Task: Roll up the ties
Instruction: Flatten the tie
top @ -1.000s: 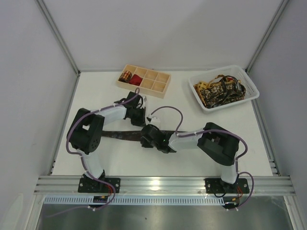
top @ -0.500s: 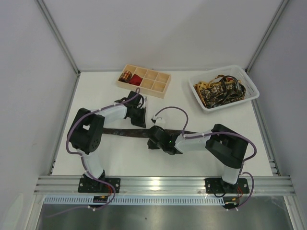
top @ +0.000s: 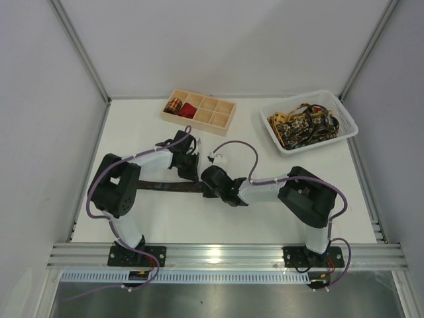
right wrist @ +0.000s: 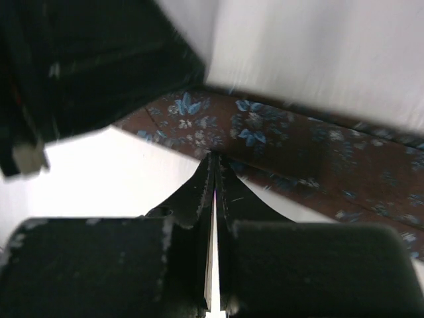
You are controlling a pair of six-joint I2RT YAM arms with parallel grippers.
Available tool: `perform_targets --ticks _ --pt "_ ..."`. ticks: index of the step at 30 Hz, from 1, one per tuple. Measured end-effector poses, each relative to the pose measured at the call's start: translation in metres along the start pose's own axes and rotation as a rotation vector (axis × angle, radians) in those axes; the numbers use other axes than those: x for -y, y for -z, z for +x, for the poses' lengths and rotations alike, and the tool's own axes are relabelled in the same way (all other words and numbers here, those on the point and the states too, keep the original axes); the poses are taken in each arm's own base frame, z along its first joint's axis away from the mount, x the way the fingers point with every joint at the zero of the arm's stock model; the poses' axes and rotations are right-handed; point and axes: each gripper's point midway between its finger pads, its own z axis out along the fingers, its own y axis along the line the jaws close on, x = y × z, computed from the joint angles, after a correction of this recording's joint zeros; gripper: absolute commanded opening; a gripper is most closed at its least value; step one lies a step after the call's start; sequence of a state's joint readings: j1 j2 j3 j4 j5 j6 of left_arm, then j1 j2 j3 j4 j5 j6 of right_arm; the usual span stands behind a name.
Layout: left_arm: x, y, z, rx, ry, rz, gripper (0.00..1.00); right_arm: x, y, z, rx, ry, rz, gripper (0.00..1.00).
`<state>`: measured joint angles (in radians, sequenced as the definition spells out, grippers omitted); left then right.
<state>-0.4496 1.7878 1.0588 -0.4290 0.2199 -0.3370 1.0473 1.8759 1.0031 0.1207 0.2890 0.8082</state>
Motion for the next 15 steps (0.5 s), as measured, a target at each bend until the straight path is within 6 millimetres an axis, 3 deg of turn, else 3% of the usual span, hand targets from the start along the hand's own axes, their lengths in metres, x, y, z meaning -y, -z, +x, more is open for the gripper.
perform_targets --ticks 3,7,13,15 --pt "-0.004 0.005 0.005 -0.006 0.0 -0.022 0.01 0.002 -0.001 -0.005 0.006 0.008 0.002 0.0" --pt "-0.008 0.016 0.004 0.003 -0.005 -0.061 0.1 -0.005 0.011 0.004 -0.009 0.032 -0.031 0.0" --pt "-0.002 0.034 -0.028 0.074 -0.022 -0.08 0.15 -0.02 0.03 0.033 -0.065 0.071 -0.096 0.0" --pt "-0.005 0.039 -0.031 0.097 -0.018 -0.095 0.17 -0.02 0.034 0.035 -0.074 0.075 -0.102 0.0"
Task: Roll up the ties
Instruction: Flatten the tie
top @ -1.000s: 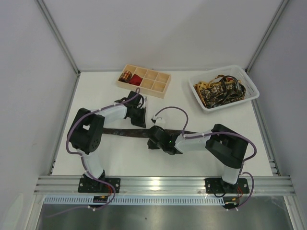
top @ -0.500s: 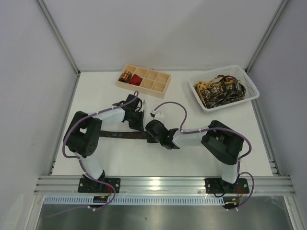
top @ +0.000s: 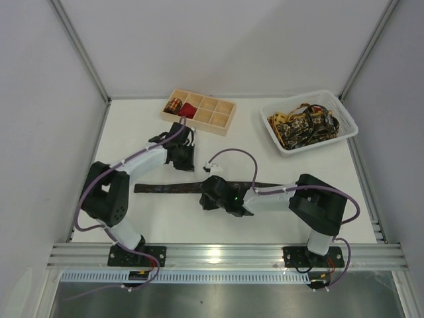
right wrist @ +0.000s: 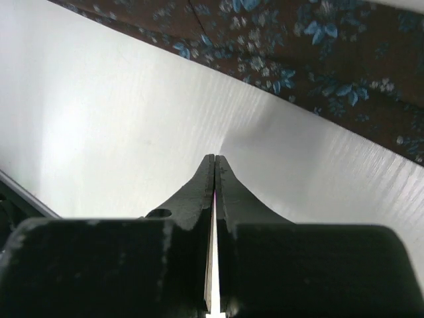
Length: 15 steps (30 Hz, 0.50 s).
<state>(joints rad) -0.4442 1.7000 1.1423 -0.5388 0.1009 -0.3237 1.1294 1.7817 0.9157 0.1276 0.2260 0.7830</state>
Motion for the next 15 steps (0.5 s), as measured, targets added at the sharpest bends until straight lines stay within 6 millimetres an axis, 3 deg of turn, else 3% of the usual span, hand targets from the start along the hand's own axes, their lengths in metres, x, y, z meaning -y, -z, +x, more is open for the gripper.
perform_targets --ticks 2,5,6,10,11,13,15 --pt "-0.006 0.009 0.003 0.025 0.011 -0.015 0.18 -0.001 0.004 -0.007 0.002 0.01 -0.013 0.0" --pt "-0.019 0.032 0.011 0.069 0.049 -0.031 0.11 0.0 0.013 -0.027 0.004 0.01 -0.052 0.01" --pt "-0.025 0.042 0.011 0.092 0.081 -0.027 0.05 0.004 0.016 -0.038 0.003 -0.001 -0.072 0.03" --pt "-0.06 0.074 0.007 0.174 0.218 -0.037 0.05 0.027 0.024 -0.088 -0.007 -0.077 -0.158 0.12" --pt "-0.07 0.08 0.006 0.189 0.251 -0.056 0.05 0.035 0.026 -0.098 -0.006 -0.092 -0.166 0.12" --pt "-0.084 0.087 0.005 0.204 0.293 -0.081 0.01 0.05 0.03 -0.109 -0.017 -0.121 -0.179 0.0" --pt "-0.094 0.086 0.009 0.185 0.333 -0.094 0.0 0.054 0.034 -0.11 -0.046 -0.138 -0.203 0.0"
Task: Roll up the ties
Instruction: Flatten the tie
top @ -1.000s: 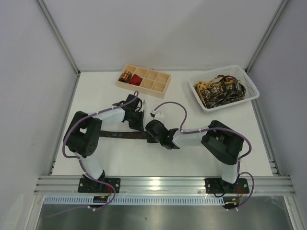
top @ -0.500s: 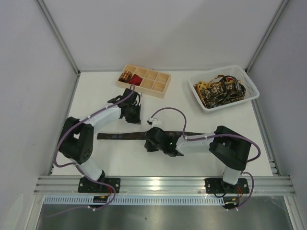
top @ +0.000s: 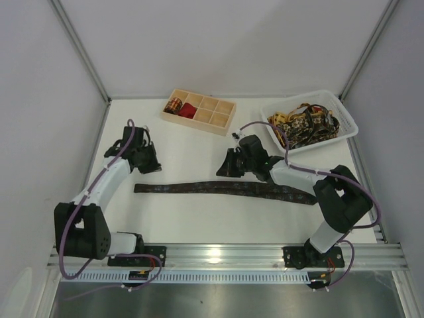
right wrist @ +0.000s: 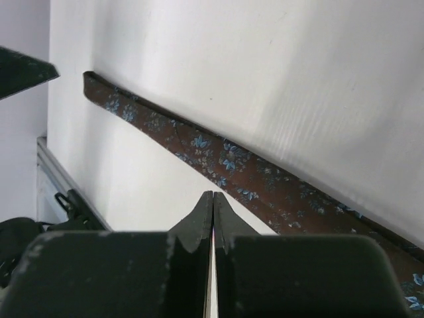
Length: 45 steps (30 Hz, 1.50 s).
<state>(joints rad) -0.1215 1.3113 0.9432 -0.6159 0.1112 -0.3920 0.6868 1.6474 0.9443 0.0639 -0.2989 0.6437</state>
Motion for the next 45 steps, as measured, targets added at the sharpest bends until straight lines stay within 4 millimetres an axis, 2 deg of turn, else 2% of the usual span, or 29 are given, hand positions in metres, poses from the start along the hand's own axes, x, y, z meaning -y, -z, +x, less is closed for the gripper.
perform_targets --ticks 4,8,14,22,26,29,35,37,38,43,45 --pt "-0.035 -0.014 0.004 -0.06 0.102 -0.073 0.0 0.009 0.009 0.004 -0.038 -0.036 -0.039 0.0" --pt "-0.065 -0.017 0.015 -0.097 0.203 -0.145 0.0 0.034 0.016 0.008 -0.056 -0.086 -0.012 0.0" --pt "-0.074 -0.011 0.012 -0.073 0.225 -0.195 0.0 0.066 0.019 0.005 -0.051 -0.113 0.046 0.0" --pt "-0.075 -0.005 -0.002 -0.038 0.218 -0.21 0.0 0.094 0.022 0.031 -0.097 -0.122 0.134 0.0" --pt "-0.073 -0.004 -0.005 -0.033 0.209 -0.203 0.02 0.116 0.026 0.039 -0.092 -0.15 0.234 0.0" --pt "-0.072 -0.002 -0.009 -0.028 0.186 -0.193 0.08 0.128 0.031 0.031 -0.048 -0.161 0.286 0.0" --pt "-0.065 0.0 -0.012 -0.036 0.136 -0.151 0.13 0.155 0.052 0.019 0.026 -0.198 0.37 0.0" --pt "-0.06 -0.002 -0.01 -0.052 0.121 -0.115 0.08 0.158 0.057 0.019 0.029 -0.195 0.378 0.0" --pt "-0.057 -0.003 -0.008 -0.065 0.115 -0.095 0.0 0.158 0.058 0.02 0.027 -0.193 0.379 0.0" --pt "-0.048 -0.015 -0.001 -0.11 0.102 -0.025 0.0 0.15 0.066 0.028 -0.013 -0.167 0.356 0.0" --pt "-0.046 -0.019 0.001 -0.118 0.107 -0.007 0.0 0.138 0.067 0.028 -0.031 -0.151 0.321 0.0"
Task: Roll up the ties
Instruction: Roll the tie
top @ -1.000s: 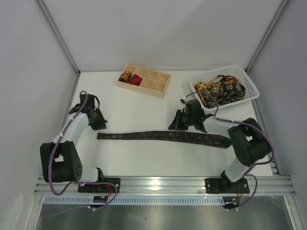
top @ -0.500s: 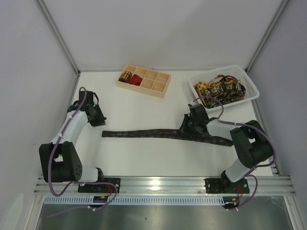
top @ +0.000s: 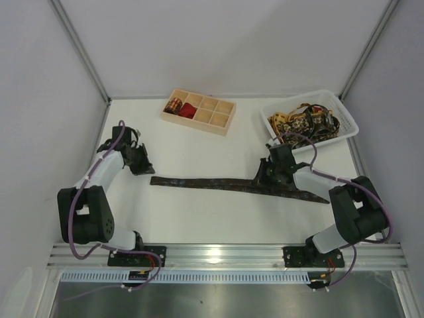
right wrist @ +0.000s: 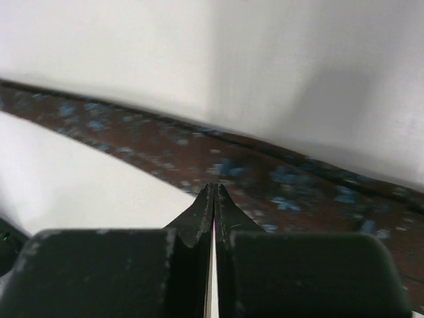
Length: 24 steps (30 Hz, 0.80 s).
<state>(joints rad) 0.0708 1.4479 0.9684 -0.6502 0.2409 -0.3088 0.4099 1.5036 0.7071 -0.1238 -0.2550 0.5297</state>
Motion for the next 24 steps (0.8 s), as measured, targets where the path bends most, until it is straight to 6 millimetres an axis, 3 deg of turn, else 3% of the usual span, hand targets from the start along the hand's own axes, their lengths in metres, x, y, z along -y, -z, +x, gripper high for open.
perform_targets --ticks 2,7,12,18,24 --pt "0.002 -0.004 0.0 -0.004 0.005 0.017 0.0 -0.017 0.003 -0.001 -0.006 0.03 -0.039 0.0" --pt "0.005 -0.016 0.005 -0.017 0.025 0.053 0.0 -0.09 0.007 -0.013 -0.004 0.14 -0.201 0.0" --pt "0.002 -0.028 0.022 -0.067 0.056 0.062 0.0 -0.16 -0.024 -0.025 -0.043 0.219 -0.33 0.0" --pt "-0.002 -0.036 0.024 -0.083 0.068 0.046 0.0 -0.22 -0.073 0.004 -0.159 0.295 -0.422 0.0" --pt "-0.016 -0.05 0.032 -0.137 0.107 0.017 0.0 -0.267 -0.086 0.035 -0.235 0.331 -0.544 0.0"
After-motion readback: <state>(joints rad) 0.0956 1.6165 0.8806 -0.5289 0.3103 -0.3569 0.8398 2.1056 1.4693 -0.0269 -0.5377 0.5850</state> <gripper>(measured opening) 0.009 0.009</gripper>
